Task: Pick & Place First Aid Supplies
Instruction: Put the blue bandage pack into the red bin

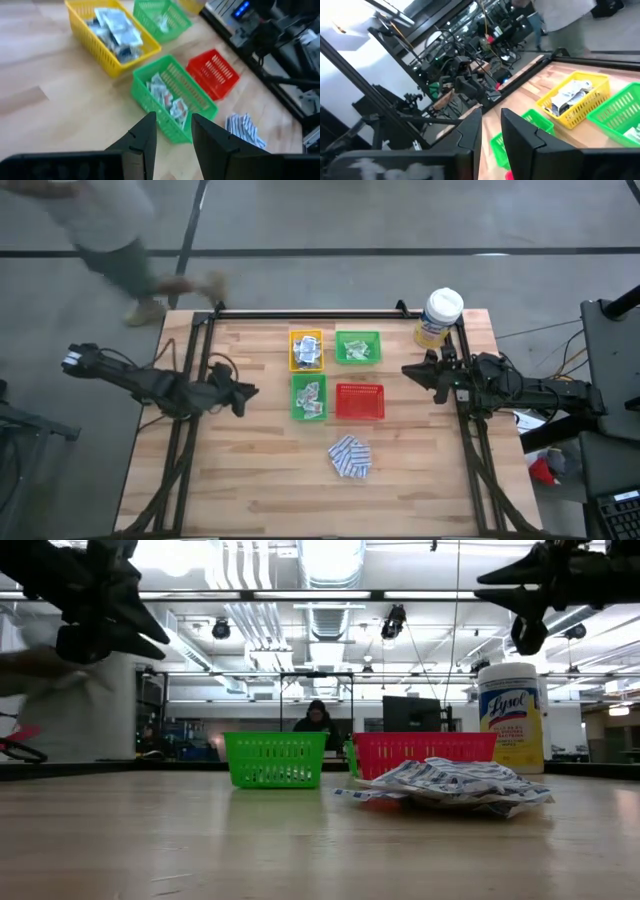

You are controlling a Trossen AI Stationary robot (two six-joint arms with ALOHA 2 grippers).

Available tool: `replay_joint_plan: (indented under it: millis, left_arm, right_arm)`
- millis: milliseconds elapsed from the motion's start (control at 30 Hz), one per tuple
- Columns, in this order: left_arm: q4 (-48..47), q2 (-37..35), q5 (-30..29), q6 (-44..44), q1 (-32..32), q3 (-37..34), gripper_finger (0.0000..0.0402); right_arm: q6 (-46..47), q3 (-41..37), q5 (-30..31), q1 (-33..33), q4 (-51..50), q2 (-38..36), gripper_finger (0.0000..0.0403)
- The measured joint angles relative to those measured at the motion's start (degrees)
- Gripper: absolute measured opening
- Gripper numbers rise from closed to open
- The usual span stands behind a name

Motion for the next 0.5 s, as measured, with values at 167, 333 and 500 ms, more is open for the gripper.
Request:
replay_joint_plan:
  millis: [167, 333, 500]
  left_arm:
    - [0.13, -6.84, 0.11, 7.02, 2.58, -1.17, 0.0115]
    - [0.07, -11.77, 1.05, 14.06, 3.93, -2.55, 0.0115]
    - [0.24, -15.76, 1.09, 20.93, 4.01, -4.92, 0.0115]
  right_arm:
    - [0.18, 0.0, -0.02, 0.0, 2.73, 0.02, 0.0069]
    - [0.18, 0.0, -0.13, 0.02, 7.37, 0.87, 0.0074]
    - [-0.68, 0.0, -3.27, 0.03, 11.95, 3.06, 0.0073]
